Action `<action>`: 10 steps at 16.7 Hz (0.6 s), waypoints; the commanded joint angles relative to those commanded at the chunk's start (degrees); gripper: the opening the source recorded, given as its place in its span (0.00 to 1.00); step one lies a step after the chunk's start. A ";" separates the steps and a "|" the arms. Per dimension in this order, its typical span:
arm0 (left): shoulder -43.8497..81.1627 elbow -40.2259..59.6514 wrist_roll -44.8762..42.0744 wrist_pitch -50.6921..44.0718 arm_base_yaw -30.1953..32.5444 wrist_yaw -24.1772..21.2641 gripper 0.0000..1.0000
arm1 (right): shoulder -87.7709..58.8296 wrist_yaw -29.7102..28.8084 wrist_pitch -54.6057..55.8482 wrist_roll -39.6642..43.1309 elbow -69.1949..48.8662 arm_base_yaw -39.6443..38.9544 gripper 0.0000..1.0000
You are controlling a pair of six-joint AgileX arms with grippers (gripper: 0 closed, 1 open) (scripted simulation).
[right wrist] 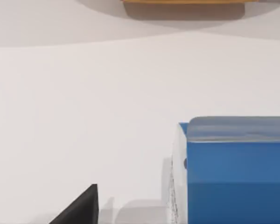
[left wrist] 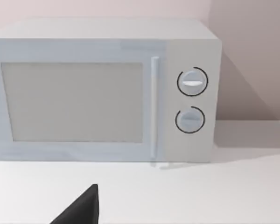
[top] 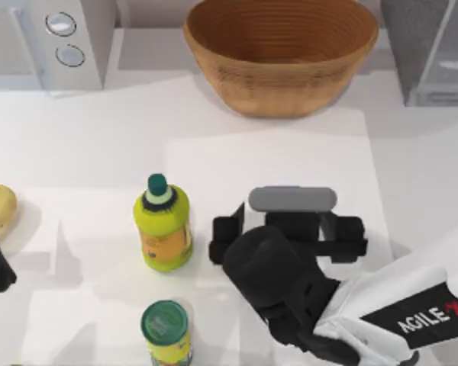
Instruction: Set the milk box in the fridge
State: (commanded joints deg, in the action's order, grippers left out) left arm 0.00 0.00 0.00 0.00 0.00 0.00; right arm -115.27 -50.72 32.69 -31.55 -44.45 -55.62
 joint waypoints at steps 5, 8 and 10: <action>0.00 0.00 0.00 0.00 0.00 0.00 1.00 | -3.86 3.42 2.64 4.01 -4.18 4.57 1.00; 0.00 0.00 0.00 0.00 0.00 0.00 1.00 | -6.99 4.12 5.77 4.66 -4.60 5.32 1.00; 0.00 0.00 0.00 0.00 0.00 0.00 1.00 | -8.04 4.08 7.04 4.54 -4.29 5.17 1.00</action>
State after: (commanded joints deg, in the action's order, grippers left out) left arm 0.00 0.00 0.00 0.00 0.00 0.00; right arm -123.31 -46.63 39.73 -27.01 -48.74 -50.45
